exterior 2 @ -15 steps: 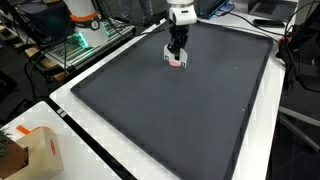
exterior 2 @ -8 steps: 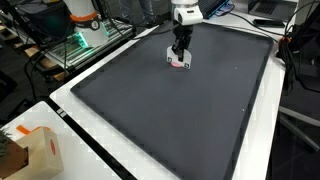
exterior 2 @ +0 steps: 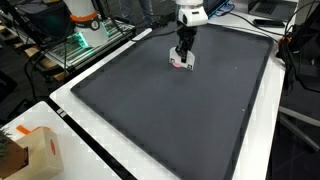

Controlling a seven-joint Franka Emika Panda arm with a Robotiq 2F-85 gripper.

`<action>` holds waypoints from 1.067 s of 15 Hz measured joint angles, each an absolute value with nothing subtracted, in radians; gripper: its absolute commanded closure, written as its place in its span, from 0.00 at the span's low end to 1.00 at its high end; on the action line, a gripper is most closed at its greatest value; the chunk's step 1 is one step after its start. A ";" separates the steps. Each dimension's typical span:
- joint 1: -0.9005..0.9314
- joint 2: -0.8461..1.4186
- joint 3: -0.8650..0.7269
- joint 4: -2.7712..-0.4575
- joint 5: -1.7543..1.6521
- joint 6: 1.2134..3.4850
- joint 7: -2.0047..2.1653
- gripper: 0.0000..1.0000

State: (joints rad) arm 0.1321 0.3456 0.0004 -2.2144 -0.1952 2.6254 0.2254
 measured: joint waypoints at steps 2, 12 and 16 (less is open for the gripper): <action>0.128 0.346 0.002 -2.215 -0.172 2.625 0.198 0.99; 0.095 0.309 0.022 -2.281 -0.097 2.674 0.091 0.99; 0.081 0.290 0.032 -2.314 -0.060 2.683 0.068 0.99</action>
State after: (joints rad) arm 0.0812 0.2904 0.0324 -2.3141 -0.0604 2.6828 0.0683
